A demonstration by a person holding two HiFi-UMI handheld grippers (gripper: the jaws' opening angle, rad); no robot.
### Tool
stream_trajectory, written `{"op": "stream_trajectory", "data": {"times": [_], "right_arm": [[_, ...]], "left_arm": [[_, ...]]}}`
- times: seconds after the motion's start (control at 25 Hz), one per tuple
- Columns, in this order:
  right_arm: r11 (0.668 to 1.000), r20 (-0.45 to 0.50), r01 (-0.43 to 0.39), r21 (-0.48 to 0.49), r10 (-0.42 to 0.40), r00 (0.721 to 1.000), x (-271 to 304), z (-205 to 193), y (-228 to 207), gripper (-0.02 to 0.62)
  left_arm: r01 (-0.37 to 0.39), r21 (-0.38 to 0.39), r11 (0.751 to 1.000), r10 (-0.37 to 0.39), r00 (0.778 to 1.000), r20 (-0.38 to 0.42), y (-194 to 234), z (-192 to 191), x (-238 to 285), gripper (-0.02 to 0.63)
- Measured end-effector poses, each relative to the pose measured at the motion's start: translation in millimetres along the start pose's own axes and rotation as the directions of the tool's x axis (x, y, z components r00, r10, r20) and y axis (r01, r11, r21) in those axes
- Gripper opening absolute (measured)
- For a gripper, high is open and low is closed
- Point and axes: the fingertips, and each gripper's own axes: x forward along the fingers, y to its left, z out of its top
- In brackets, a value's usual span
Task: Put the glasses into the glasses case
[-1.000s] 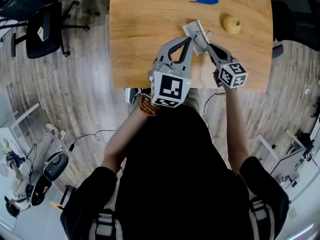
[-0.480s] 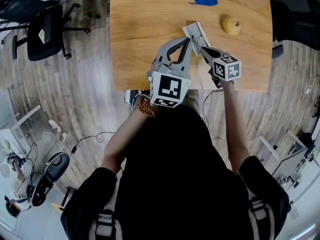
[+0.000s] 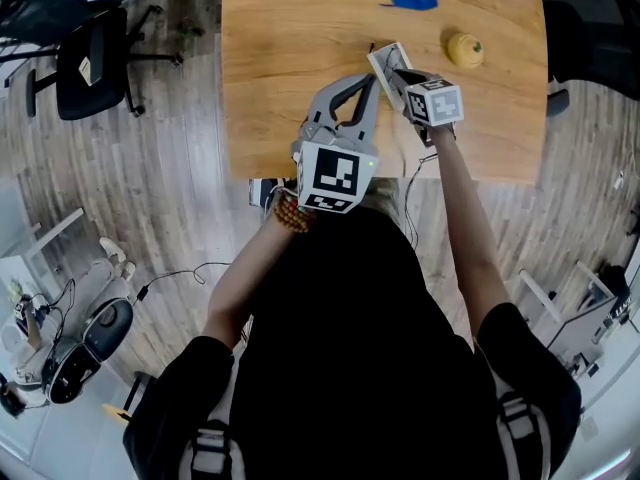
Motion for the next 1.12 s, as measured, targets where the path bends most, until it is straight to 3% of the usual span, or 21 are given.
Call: {"op": "stream_trajectory", "data": {"times": [0.16, 0.36, 0.44, 0.56, 0.64, 0.72, 0.8, 1.0, 1.12], "right_arm": [[0.997, -0.101, 0.017, -0.079, -0.025, 0.995, 15.3, -1.2, 2.8, 0.008], [0.995, -0.19, 0.044, -0.093, -0.061, 0.98, 20.9, -29.2, -4.2, 0.008], [0.996, -0.177, 0.031, -0.085, -0.046, 0.983, 17.5, -35.8, -4.4, 0.008], [0.999, -0.065, -0.042, -0.03, 0.04, 0.997, 17.9, -32.3, -1.1, 0.011], [0.996, -0.016, -0.088, -0.009, 0.088, 0.996, 24.0, -26.0, 0.5, 0.125], [0.994, -0.002, -0.111, -0.02, 0.111, 0.994, 29.7, -14.7, 4.1, 0.143], [0.992, -0.009, -0.123, -0.027, 0.123, 0.992, 35.5, -2.6, 9.9, 0.144], [0.99, -0.138, -0.088, -0.109, 0.072, 0.988, 44.2, 1.8, 14.6, 0.121], [0.994, -0.147, -0.077, -0.08, 0.065, 0.987, 44.4, -2.9, 6.9, 0.116]], "left_arm": [[-0.002, 0.0, 1.0, 0.002, 1.0, 0.0, -0.6, 0.3, -0.2, 0.02], [-0.017, -0.005, 1.0, 0.017, 1.0, -0.002, 7.1, 0.1, -0.9, 0.018], [-0.025, -0.008, 1.0, 0.025, 1.0, -0.005, 10.3, -1.7, -2.1, 0.018], [-0.027, -0.007, 1.0, 0.027, 1.0, -0.011, 10.9, -4.9, -3.2, 0.018], [-0.027, -0.006, 1.0, 0.027, 1.0, -0.015, 9.4, -6.9, -3.4, 0.018], [-0.025, -0.004, 1.0, 0.025, 0.999, -0.02, 7.5, -8.3, -2.9, 0.018], [-0.024, -0.002, 1.0, 0.024, 0.999, -0.023, 5.7, -8.6, -2.4, 0.018], [-0.03, 0.003, 1.0, 0.03, 0.999, -0.015, 1.4, -7.9, -1.0, 0.018], [-0.026, 0.001, 1.0, 0.026, 1.0, -0.016, -4.2, -8.0, 4.1, 0.018]]}}
